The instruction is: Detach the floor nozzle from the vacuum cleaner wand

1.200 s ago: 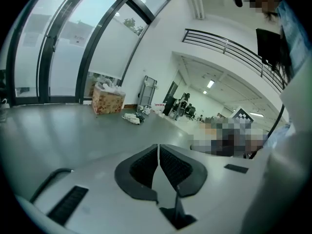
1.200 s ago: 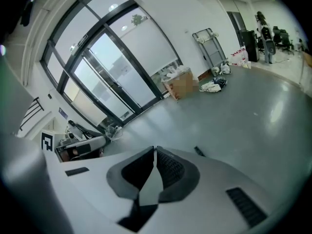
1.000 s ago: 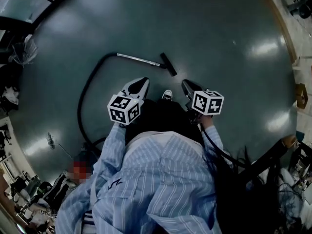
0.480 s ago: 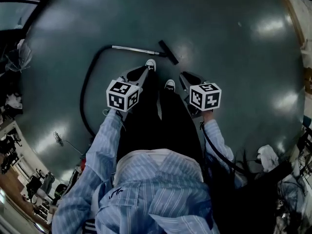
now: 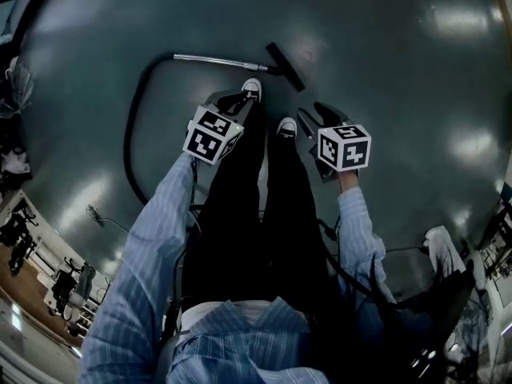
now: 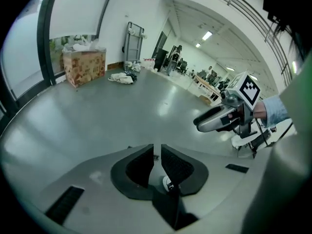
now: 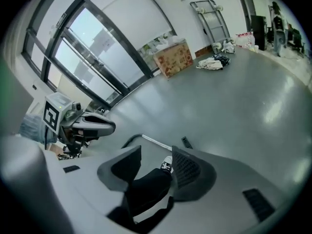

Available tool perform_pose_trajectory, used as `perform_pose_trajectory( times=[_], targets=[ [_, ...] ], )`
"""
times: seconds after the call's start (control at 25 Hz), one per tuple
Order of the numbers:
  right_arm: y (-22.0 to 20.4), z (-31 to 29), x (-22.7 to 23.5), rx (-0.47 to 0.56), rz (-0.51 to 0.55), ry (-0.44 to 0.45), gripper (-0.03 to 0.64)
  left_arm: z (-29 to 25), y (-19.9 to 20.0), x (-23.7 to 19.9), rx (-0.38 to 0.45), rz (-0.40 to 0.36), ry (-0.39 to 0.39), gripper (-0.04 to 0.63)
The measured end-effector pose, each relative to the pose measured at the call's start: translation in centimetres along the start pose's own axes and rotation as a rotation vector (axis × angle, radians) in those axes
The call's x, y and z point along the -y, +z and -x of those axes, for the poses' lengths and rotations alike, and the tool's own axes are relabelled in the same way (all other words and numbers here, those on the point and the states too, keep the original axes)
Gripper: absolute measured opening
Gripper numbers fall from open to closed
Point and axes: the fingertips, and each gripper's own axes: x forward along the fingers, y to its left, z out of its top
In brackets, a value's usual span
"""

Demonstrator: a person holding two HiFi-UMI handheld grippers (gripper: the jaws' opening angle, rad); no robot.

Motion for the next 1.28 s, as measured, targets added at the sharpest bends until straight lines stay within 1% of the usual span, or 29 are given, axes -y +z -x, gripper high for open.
perform_pose_trajectory(
  times=[0.04, 0.16, 0.24, 0.36, 0.48, 0.56, 0.68, 0.76, 0.88, 0.96, 1.04, 1.12, 1.2, 1.28],
  targets=[
    [0.2, -1.5, 0.9, -0.001, -0.003, -0.005, 0.179, -1.5, -0.6, -1.1, -0.022, -0.009, -0.007, 0.034],
    [0.3, -6.3, 4.1, -0.018, 0.002, -0.013, 0.185, -6.6, -2.1, -4.4, -0.071, -0.033, -0.052, 0.118],
    [-0.7, -9.8, 5.9, -0.051, 0.006, -0.017, 0.204, -9.6, -3.7, -6.3, -0.108, -0.048, -0.067, 0.150],
    [-3.4, -15.4, 8.6, -0.127, 0.017, -0.032, 0.228, -13.9, -6.5, -9.3, -0.175, -0.098, -0.051, 0.156],
    [-6.1, -21.0, 12.2, -0.201, 0.099, -0.082, 0.247, -19.2, -10.5, -12.2, -0.259, -0.171, -0.035, 0.156],
    [-7.8, -24.3, 14.7, -0.248, 0.171, -0.117, 0.250, -22.7, -13.4, -13.8, -0.323, -0.237, -0.037, 0.156],
    [-9.8, -28.4, 18.3, -0.308, 0.253, -0.153, 0.250, -27.0, -16.9, -15.9, -0.392, -0.384, -0.037, 0.156],
    [-11.6, -30.9, 20.2, -0.347, 0.270, -0.160, 0.252, -29.6, -19.3, -17.1, -0.423, -0.466, -0.027, 0.156],
    [-14.4, -34.8, 23.3, -0.397, 0.291, -0.162, 0.252, -34.1, -22.6, -19.5, -0.452, -0.533, 0.008, 0.156],
    [-15.5, -36.4, 24.3, -0.416, 0.318, -0.161, 0.252, -36.1, -23.8, -20.8, -0.467, -0.563, 0.027, 0.156],
    [-16.3, -37.3, 24.7, -0.426, 0.336, -0.157, 0.252, -37.4, -24.7, -21.5, -0.493, -0.613, 0.023, 0.156],
    [-16.9, -38.0, 25.3, -0.425, 0.352, -0.171, 0.253, -38.3, -25.5, -21.7, -0.527, -0.695, 0.000, 0.156],
    [-17.5, -38.6, 25.6, -0.426, 0.341, -0.178, 0.252, -39.1, -26.1, -21.9, -0.564, -0.783, -0.025, 0.156],
    [-17.8, -39.0, 25.5, -0.428, 0.311, -0.169, 0.252, -39.7, -26.4, -22.0, -0.593, -0.835, -0.042, 0.156]
  ],
)
